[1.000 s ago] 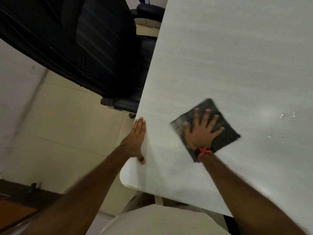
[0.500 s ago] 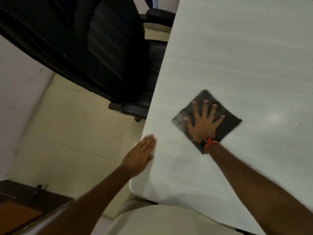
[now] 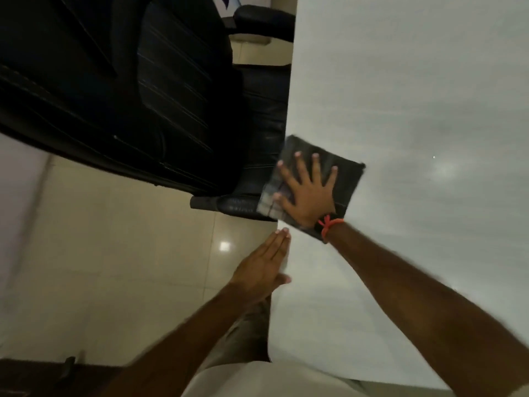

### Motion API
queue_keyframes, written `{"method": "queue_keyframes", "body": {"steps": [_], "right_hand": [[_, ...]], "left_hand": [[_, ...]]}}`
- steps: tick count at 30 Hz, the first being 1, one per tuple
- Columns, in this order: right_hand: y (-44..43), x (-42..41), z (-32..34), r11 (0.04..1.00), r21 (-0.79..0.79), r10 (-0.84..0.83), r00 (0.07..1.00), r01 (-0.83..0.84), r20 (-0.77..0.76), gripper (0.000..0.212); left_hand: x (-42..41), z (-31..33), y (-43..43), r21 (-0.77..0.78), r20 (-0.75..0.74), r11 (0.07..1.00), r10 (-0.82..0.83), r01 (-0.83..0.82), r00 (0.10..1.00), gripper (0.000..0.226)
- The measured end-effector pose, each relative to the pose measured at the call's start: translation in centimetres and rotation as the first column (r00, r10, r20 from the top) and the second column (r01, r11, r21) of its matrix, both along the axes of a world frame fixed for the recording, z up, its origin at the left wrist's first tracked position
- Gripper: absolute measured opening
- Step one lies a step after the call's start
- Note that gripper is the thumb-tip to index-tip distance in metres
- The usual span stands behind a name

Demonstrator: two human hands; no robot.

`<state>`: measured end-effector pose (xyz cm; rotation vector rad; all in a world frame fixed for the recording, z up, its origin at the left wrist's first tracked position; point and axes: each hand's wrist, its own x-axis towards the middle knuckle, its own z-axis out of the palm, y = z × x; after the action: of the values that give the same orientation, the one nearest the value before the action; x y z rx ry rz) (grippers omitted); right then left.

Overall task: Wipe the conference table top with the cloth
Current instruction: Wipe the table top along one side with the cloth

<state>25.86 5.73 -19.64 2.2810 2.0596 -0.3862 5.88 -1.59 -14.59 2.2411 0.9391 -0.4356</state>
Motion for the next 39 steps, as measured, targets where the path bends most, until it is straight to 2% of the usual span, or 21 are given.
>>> {"method": "queue_keyframes", "body": {"steps": [2, 3, 5, 7, 9, 11, 12, 15, 17, 20, 23, 24, 26, 28, 30, 31, 33, 35, 37, 38, 39], "right_hand": [[-0.1, 1.7, 0.3, 0.987, 0.0, 0.158, 0.987, -0.158, -0.021, 0.077], [0.1, 3.6, 0.3, 0.996, 0.008, 0.084, 0.996, -0.084, -0.017, 0.076], [-0.3, 8.0, 0.3, 0.961, 0.009, -0.275, 0.962, 0.275, -0.001, 0.076], [-0.6, 11.8, 0.5, 0.785, -0.007, -0.62, 0.785, 0.62, 0.005, 0.079], [0.6, 12.4, 0.7, 0.657, -0.01, -0.753, 0.657, 0.754, 0.012, 0.083], [3.4, 10.0, 0.8, 0.66, 0.01, -0.751, 0.66, 0.751, -0.013, 0.083], [5.0, 8.0, 0.6, 0.715, 0.017, -0.699, 0.715, 0.699, -0.028, 0.081], [8.8, 2.2, 0.1, 0.929, -0.008, -0.371, 0.928, 0.371, -0.026, 0.077], [10.1, 1.6, 0.3, 0.977, -0.018, -0.213, 0.977, 0.212, -0.018, 0.076], [10.0, 6.1, 0.5, 0.971, 0.005, -0.238, 0.971, 0.238, -0.04, 0.074], [9.7, 9.3, 0.4, 0.826, 0.019, -0.563, 0.826, 0.563, -0.025, 0.078], [10.0, 8.5, 0.5, 0.793, 0.018, -0.609, 0.793, 0.609, -0.009, 0.079], [10.4, 5.6, 0.6, 0.848, 0.007, -0.53, 0.848, 0.53, -0.013, 0.077], [10.1, 3.5, 0.2, 0.957, -0.002, -0.29, 0.956, 0.29, -0.031, 0.074], [9.2, 4.5, 0.2, 0.994, -0.001, -0.105, 0.994, 0.105, -0.027, 0.074], [8.6, 6.2, 0.1, 0.993, 0.011, -0.113, 0.993, 0.114, -0.027, 0.073], [7.0, 10.6, 0.1, 0.94, 0.028, -0.339, 0.941, 0.339, -0.022, 0.073], [4.9, 14.6, 0.4, 0.761, 0.037, -0.647, 0.762, 0.648, -0.032, 0.075], [3.5, 15.0, 0.6, 0.589, 0.017, -0.807, 0.589, 0.808, -0.049, 0.078], [2.9, 13.6, 0.6, 0.578, 0.024, -0.815, 0.578, 0.816, -0.045, 0.077], [2.0, 11.6, 0.5, 0.63, 0.046, -0.775, 0.632, 0.775, -0.034, 0.076]], "left_hand": [[0.4, 0.3, 0.5, -0.018, -0.024, 0.999, 0.029, -0.03, 0.999, 0.101], [0.6, 0.2, 0.8, -0.031, -0.006, 0.999, 0.028, -0.028, 1.0, 0.103], [0.8, 0.1, 1.4, -0.034, 0.018, 0.999, 0.032, -0.032, 0.999, 0.106], [1.2, 0.1, 2.1, -0.03, 0.027, 0.998, 0.053, -0.052, 0.998, 0.109], [1.9, 0.2, 2.8, -0.017, 0.03, 0.998, 0.068, -0.067, 0.997, 0.11], [2.8, 0.5, 3.4, -0.03, 0.029, 0.998, 0.047, -0.046, 0.998, 0.112], [3.2, 0.6, 3.7, -0.035, 0.025, 0.999, 0.016, -0.015, 1.0, 0.113], [4.0, 0.7, 4.4, -0.073, 0.007, 0.993, -0.087, 0.088, 0.996, 0.116], [4.3, 0.6, 4.8, -0.101, -0.011, 0.986, -0.132, 0.13, 0.991, 0.118], [4.6, 0.6, 5.1, -0.119, 0.0, 0.984, -0.136, 0.135, 0.991, 0.12], [5.1, 0.8, 5.0, -0.126, 0.005, 0.988, -0.094, 0.094, 0.996, 0.121], [5.3, 0.8, 4.9, -0.113, -0.004, 0.989, -0.096, 0.094, 0.995, 0.122], [5.5, 0.7, 4.8, -0.096, -0.016, 0.992, -0.088, 0.086, 0.996, 0.123], [5.4, 0.6, 4.8, -0.105, -0.014, 0.993, -0.055, 0.053, 0.998, 0.125], [5.2, 0.6, 4.8, -0.1, -0.008, 0.994, -0.047, 0.046, 0.999, 0.125], [5.1, 0.6, 4.8, -0.091, -0.003, 0.995, -0.046, 0.046, 0.999, 0.125], [5.1, 0.6, 4.6, -0.074, 0.005, 0.997, -0.03, 0.03, 1.0, 0.125], [5.2, 0.6, 4.4, -0.055, -0.001, 0.998, -0.011, 0.011, 1.0, 0.127], [5.5, 0.7, 4.2, -0.039, -0.025, 0.999, 0.002, -0.003, 1.0, 0.13], [5.7, 0.8, 4.2, -0.035, -0.039, 0.999, 0.015, -0.016, 0.999, 0.132], [5.9, 0.9, 4.2, -0.027, -0.053, 0.999, 0.022, -0.023, 0.998, 0.133]]}}
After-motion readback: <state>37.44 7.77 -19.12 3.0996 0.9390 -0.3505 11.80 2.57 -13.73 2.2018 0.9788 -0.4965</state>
